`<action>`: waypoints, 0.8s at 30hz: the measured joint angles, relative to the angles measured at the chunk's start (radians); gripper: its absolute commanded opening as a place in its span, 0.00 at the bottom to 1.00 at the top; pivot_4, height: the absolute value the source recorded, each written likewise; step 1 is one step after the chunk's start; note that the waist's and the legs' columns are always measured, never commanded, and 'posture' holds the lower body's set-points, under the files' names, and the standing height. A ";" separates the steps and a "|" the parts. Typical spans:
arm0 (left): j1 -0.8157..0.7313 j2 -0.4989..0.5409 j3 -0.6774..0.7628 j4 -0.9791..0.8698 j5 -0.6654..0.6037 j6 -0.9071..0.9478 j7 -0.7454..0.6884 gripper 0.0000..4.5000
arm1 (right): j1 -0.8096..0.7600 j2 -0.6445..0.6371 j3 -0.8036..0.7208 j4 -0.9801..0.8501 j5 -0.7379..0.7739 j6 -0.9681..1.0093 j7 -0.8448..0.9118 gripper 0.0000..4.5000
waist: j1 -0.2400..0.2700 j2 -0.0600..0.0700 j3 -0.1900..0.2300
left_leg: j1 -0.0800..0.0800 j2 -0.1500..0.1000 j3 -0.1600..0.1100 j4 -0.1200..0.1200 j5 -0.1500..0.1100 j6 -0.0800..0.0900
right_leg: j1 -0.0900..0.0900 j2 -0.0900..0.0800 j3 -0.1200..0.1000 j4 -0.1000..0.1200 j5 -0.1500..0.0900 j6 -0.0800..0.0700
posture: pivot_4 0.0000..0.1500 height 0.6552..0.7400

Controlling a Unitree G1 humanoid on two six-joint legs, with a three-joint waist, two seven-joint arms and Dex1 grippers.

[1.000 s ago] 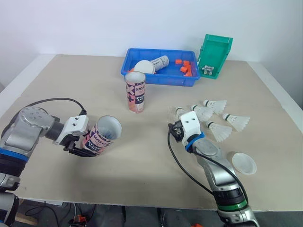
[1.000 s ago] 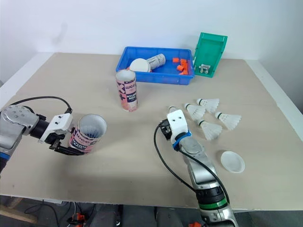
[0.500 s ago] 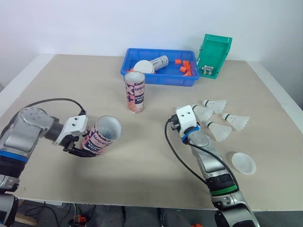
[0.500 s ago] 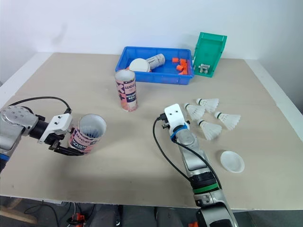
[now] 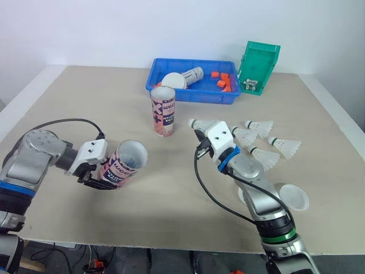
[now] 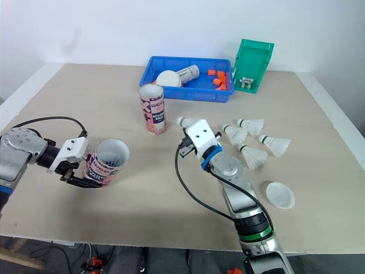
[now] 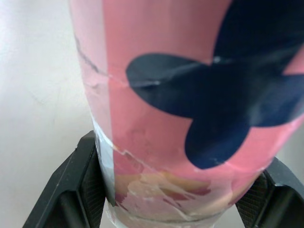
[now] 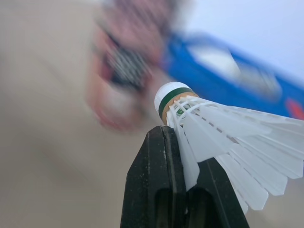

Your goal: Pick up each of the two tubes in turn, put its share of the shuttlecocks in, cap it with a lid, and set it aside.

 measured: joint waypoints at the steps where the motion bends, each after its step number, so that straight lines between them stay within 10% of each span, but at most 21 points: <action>1: -0.004 -0.003 -0.001 0.002 0.002 -0.001 -0.001 0.67 | -0.038 -0.037 0.003 -0.016 0.027 -0.030 0.076 0.02 | 0.000 0.000 0.000 | 0.000 0.000 0.000 0.000 0.000 0.000 | 0.000 0.000 0.000 0.000 0.000 0.000 | 1.00 0.57; 8: -0.034 -0.015 -0.018 0.027 0.014 -0.006 -0.016 0.67 | -0.311 -0.172 0.108 0.006 0.172 -0.173 0.564 0.02 | 0.002 0.002 0.000 | 0.001 0.000 0.000 0.000 0.001 0.001 | 0.000 0.000 -0.001 0.000 0.000 -0.001 | 1.00 0.57; 18: -0.034 -0.016 -0.018 0.019 0.013 -0.005 -0.016 0.67 | -0.474 -0.086 0.241 0.208 0.100 -0.369 0.747 0.02 | 0.011 0.002 0.000 | 0.001 0.000 0.001 -0.001 0.001 0.001 | -0.001 0.000 -0.001 0.000 0.000 -0.001 | 1.00 0.57; 24: -0.030 -0.016 -0.016 0.013 0.013 -0.002 -0.014 0.67 | -0.529 -0.065 0.275 0.312 0.035 -0.432 0.785 0.52 | 0.011 0.002 0.000 | 0.001 0.001 0.001 -0.001 0.001 0.001 | -0.001 0.000 -0.001 0.000 0.000 -0.001 | 1.00 0.57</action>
